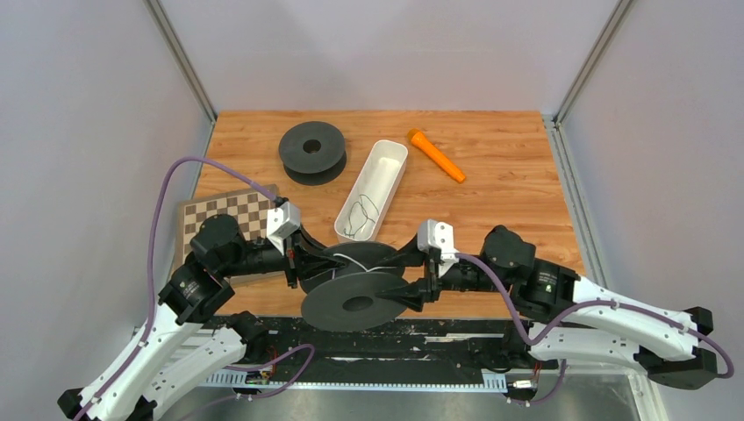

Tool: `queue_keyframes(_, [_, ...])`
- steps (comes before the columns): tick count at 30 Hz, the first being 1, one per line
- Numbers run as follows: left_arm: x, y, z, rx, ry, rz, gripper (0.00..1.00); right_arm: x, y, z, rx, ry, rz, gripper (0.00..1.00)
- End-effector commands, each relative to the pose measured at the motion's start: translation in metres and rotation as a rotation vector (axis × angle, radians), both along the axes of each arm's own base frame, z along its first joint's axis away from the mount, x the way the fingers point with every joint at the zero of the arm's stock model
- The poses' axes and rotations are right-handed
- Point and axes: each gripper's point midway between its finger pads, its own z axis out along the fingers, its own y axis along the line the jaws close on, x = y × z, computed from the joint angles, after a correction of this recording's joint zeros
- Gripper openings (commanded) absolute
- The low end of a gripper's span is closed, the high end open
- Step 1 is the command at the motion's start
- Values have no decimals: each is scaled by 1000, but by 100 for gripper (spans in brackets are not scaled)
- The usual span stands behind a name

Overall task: Wrap the cables
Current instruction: Wrap the cable around the cable reel, then place the cable reel at the center of the board.

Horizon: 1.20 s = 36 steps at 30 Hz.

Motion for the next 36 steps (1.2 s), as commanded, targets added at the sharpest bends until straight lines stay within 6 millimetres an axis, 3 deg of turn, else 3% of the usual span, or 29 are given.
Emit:
queue_keyframes(1, [-5,1,40,-94,-76,-10,0,-2,6,10,49,-4,19,52])
queue_keyframes(10, [1,0,42,-102,-65,9,0,5,4,-21,45,71,-41,35])
queue_keyframes(16, [3,-2,42,-110,-55,6,0,2,0,-17,106,86,-36,23])
queue_keyframes(28, [4,-5,44,-151,-35,-4,0,13,6,-30,194,180,-98,19])
queue_keyframes(33, [7,-4,39,-136,-37,11,0,12,8,-23,218,178,-83,1])
queue_keyframes(36, [9,-2,30,-108,-46,28,0,15,4,-14,256,179,-93,0])
